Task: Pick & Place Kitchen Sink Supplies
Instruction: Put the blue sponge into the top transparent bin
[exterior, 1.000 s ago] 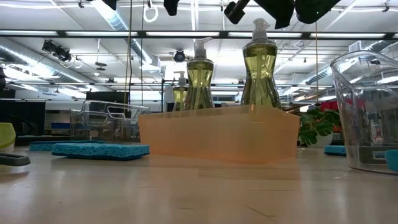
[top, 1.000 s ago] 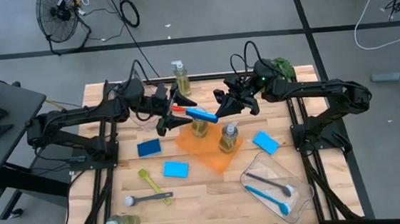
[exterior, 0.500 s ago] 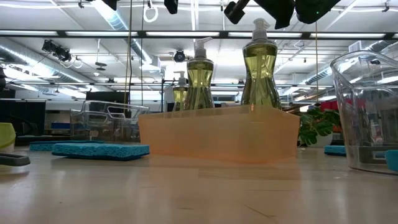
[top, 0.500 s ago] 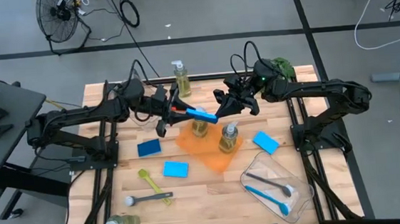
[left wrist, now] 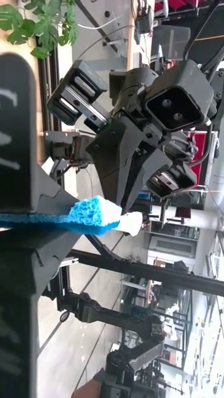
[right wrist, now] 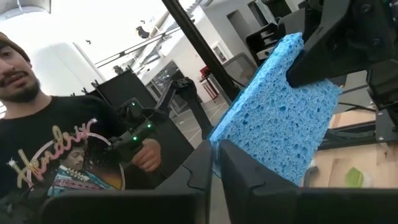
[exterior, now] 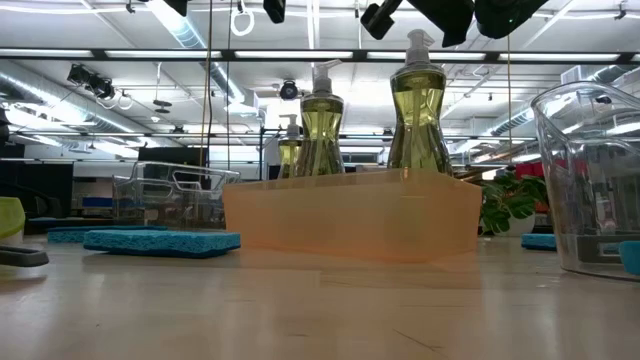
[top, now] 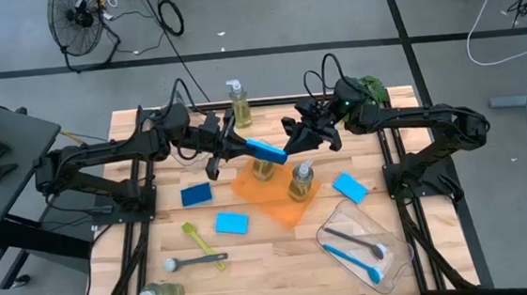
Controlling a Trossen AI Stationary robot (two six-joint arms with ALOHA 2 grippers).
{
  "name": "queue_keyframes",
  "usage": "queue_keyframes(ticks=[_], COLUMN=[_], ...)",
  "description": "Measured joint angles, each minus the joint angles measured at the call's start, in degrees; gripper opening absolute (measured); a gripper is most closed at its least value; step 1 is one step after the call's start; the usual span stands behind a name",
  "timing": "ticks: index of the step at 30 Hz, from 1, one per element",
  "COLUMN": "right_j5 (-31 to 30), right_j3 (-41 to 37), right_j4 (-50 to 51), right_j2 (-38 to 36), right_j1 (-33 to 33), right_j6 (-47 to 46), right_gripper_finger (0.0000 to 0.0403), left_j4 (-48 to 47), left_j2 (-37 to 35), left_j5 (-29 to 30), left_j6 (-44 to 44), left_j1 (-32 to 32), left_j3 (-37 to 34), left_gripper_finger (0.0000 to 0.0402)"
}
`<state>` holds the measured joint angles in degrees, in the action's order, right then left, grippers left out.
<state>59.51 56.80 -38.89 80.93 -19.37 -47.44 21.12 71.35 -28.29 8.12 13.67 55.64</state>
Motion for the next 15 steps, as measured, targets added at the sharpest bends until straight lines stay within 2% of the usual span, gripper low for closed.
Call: queue_keyframes(ticks=[6,15], right_j5=[0.00,-0.96], right_j3=[0.00,0.00], right_j4=[-2.21,-6.53], right_j2=[0.00,0.00], right_j1=[-0.05,-1.50], right_j6=[-1.40,1.02], right_gripper_finger=[0.0113,0.0208], left_j4=[-0.04,-2.24], left_j2=[0.00,-1.19], left_j5=[0.17,0.14], left_j6=[0.02,0.13], left_j1=[0.05,3.20], left_j3=[0.00,0.04], left_gripper_finger=[0.0022,0.0012])
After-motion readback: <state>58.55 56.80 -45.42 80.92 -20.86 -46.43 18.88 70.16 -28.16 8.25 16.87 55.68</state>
